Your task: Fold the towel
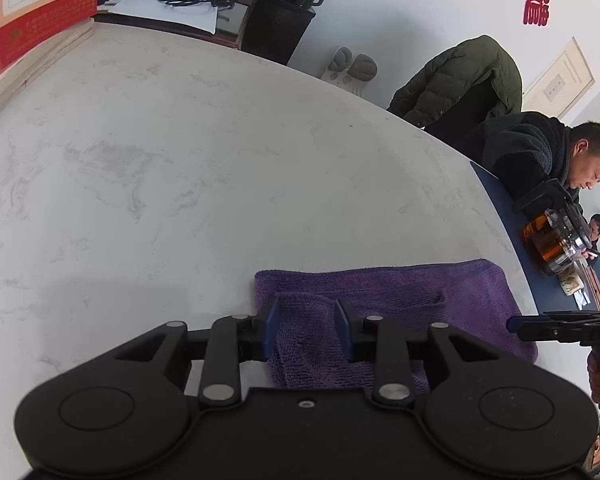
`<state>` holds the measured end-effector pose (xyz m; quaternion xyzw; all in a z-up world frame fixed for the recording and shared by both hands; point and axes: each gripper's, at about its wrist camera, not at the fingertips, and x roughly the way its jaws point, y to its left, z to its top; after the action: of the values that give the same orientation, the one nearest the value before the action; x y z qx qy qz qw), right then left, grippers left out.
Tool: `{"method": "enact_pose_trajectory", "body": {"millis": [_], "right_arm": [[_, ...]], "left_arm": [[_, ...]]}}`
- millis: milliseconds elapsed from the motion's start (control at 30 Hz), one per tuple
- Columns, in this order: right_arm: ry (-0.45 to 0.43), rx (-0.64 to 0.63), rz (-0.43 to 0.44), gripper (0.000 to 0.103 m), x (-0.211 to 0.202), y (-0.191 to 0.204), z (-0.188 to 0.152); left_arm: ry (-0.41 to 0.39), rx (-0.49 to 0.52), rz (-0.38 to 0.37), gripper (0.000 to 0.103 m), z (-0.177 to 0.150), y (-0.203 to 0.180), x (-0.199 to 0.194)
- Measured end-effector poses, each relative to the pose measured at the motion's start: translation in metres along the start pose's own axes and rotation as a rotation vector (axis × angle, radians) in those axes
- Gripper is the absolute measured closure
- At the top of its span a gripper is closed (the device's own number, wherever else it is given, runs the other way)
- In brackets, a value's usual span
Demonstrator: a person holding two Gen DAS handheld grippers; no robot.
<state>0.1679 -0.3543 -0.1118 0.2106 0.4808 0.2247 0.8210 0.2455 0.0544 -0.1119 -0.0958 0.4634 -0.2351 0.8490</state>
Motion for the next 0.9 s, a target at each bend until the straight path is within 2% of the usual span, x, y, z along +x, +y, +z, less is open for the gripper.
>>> {"method": "enact_pose_trajectory", "body": {"millis": [100,333,400,433,500,633,733,900], "right_arm": [[0.007,0.001,0.008,0.067,0.0,-0.002,-0.001],[0.014,0.002,0.021,0.067,0.002,-0.003,-0.003],[0.011,0.003,0.019,0.067,0.0,-0.003,-0.004],[0.01,0.003,0.017,0.067,0.0,-0.003,-0.005],[0.007,0.002,0.013,0.067,0.0,-0.002,-0.007],[0.003,0.0,0.004,0.067,0.0,0.0,-0.011],[0.01,-0.009,-0.01,0.067,0.005,0.0,-0.015],[0.023,-0.051,-0.024,0.067,0.014,0.001,-0.02]], "left_arm": [[0.014,0.031,0.006,0.072,0.003,-0.002,0.007],[0.017,0.054,-0.035,0.074,0.003,-0.004,0.012],[0.017,0.065,-0.046,0.089,0.004,-0.006,0.013],[0.013,0.069,-0.054,0.091,0.005,-0.008,0.012],[-0.022,0.07,-0.06,0.097,0.007,-0.011,0.006],[-0.132,-0.005,-0.096,0.099,0.011,-0.006,-0.008],[-0.158,-0.063,-0.102,0.099,0.013,0.002,-0.008],[-0.179,-0.089,-0.072,0.099,0.014,0.009,-0.001]]}}
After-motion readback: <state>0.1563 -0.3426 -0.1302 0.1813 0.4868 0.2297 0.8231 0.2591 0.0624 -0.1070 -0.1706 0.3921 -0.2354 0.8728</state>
